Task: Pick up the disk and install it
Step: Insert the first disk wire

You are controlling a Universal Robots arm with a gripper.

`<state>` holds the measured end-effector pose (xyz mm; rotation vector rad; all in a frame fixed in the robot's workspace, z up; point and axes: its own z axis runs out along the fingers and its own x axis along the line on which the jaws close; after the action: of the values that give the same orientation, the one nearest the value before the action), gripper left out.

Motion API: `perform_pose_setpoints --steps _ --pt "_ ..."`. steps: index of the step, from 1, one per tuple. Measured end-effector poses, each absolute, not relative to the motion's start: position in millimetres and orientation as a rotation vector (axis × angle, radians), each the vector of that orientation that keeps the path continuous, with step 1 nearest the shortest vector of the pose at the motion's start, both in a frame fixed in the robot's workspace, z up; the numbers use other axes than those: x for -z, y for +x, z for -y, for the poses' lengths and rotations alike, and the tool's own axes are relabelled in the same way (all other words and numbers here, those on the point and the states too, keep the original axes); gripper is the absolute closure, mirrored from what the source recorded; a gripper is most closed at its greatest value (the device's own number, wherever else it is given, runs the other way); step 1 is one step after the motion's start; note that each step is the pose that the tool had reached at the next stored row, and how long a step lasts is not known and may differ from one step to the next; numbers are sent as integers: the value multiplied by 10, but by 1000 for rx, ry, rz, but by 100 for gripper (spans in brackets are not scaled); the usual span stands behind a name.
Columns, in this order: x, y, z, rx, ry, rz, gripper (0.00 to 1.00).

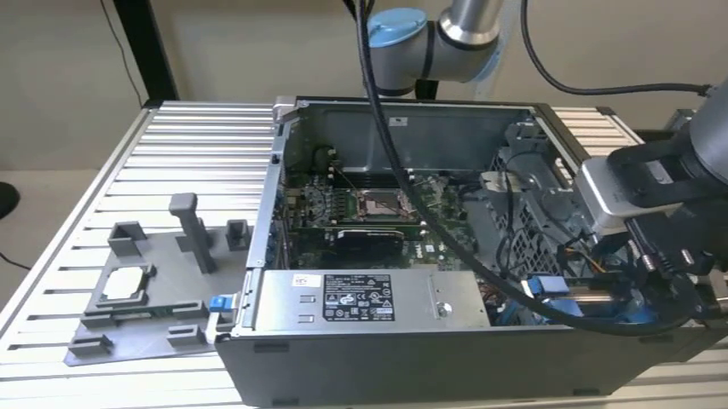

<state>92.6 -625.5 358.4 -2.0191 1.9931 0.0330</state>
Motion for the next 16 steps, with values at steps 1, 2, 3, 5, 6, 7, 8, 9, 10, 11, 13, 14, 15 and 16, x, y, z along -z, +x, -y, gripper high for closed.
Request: perform_pose_setpoints --steps 1,2,3,5,6,7,8,9,10,11,13,14,15,16 --pt "-3583 961 6255 -34 -2018 -1992 0" --pt "-3583 996 6255 -36 -2017 -1992 0" --pt "-3583 1038 6255 -37 -2017 -1991 0" --pt "-3580 1119 6255 -38 -2016 -1990 0" --pt "-3578 1159 6255 -39 -2016 -1990 0" --pt "-3576 1199 6255 -39 -2016 -1990 0" --pt "-3574 1237 6255 -39 -2016 -1990 0" --pt "-3573 1272 6255 -39 -2016 -1989 0" --pt "-3571 1304 6255 -40 -2016 -1989 0" --pt "-3566 1327 6255 -41 -2017 -1987 0" --pt "-3545 1346 6254 -44 -2018 -1985 0" --pt "-3532 1345 6255 -45 -2018 -1986 0" --pt "-3518 1344 6255 -45 -2018 -1986 0" --pt "-3503 1331 6248 -45 -2019 -1986 0"
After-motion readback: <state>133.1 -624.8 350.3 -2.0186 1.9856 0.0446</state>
